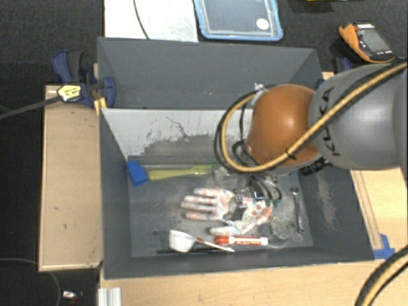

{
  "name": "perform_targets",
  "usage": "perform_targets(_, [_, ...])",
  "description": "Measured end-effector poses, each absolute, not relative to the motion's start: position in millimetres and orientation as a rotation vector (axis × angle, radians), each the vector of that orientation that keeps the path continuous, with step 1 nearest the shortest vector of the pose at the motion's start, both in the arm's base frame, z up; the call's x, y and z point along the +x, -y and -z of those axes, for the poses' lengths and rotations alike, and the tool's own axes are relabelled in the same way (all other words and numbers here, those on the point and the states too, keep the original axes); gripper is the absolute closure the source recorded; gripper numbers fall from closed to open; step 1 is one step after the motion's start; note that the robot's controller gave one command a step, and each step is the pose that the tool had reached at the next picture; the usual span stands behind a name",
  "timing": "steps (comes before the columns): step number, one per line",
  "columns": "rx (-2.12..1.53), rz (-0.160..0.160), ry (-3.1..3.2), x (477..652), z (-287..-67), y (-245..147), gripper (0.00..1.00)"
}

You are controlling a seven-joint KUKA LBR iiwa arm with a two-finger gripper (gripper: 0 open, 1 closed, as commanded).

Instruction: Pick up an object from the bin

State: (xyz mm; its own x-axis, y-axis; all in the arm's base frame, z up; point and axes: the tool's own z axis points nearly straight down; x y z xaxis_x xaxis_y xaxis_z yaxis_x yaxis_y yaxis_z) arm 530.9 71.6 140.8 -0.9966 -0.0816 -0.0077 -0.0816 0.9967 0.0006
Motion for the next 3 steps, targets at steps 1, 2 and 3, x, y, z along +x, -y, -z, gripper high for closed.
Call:
perform_targets(1, [-0.376,-0.004,-3.106,525.3,-67.8,-21.8,0.00])
perform_targets(2, [-0.033,-0.006,-3.128,527.2,-70.9,-14.9,0.00])
perform_targets(3, [-0.283,-0.005,-3.112,527.7,-71.7,-19.0,0.00])
